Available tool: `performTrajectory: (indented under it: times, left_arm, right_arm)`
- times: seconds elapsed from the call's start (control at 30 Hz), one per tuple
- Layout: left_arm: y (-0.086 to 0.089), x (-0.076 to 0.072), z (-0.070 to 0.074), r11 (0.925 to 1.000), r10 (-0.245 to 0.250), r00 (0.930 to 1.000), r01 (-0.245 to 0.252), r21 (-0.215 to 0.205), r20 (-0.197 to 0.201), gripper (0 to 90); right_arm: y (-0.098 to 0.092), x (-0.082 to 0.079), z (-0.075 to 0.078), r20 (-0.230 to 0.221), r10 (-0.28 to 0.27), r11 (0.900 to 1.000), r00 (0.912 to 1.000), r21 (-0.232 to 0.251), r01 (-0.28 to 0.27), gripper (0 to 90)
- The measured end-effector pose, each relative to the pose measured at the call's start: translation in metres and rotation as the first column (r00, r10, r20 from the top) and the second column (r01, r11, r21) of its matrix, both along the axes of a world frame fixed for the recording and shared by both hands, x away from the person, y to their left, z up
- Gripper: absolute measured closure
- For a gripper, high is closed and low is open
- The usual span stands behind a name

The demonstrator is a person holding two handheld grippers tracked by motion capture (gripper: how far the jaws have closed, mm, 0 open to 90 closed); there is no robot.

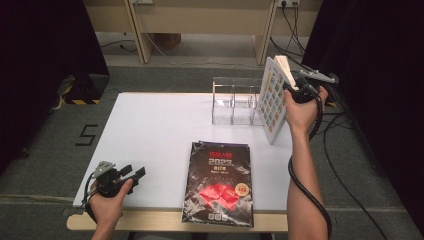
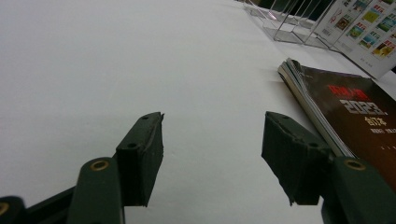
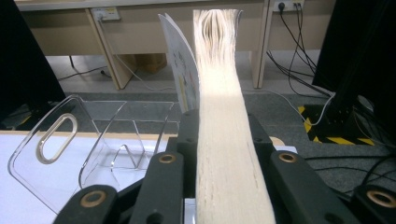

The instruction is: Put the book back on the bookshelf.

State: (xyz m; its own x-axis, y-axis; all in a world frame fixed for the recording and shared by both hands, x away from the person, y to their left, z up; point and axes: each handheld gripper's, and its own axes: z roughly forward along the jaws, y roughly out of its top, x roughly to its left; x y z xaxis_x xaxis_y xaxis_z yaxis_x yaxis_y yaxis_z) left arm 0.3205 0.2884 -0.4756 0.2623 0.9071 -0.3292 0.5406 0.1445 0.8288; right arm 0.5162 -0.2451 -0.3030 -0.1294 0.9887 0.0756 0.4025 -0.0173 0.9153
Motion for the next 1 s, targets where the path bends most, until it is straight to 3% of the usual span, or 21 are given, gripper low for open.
performTrajectory:
  times: [0.5,0.6,1.0]
  left_arm:
    - [0.000,0.000,-0.001,1.0000,0.000,1.0000,0.000,0.003,-0.002,37.9]
    - [0.001,0.000,0.000,1.0000,0.000,1.0000,0.000,0.005,-0.002,37.9]
    - [0.002,0.000,0.000,1.0000,0.006,1.0000,-0.006,0.005,0.002,37.9]
  right_arm:
    - [0.003,0.010,0.003,0.019,-0.009,1.000,0.9998,-0.002,0.009,74.4]
    - [0.003,0.012,0.002,0.044,-0.015,1.000,0.9989,-0.006,0.016,74.4]
    - [0.003,0.021,0.007,0.068,-0.019,1.000,0.9975,0.003,0.019,74.4]
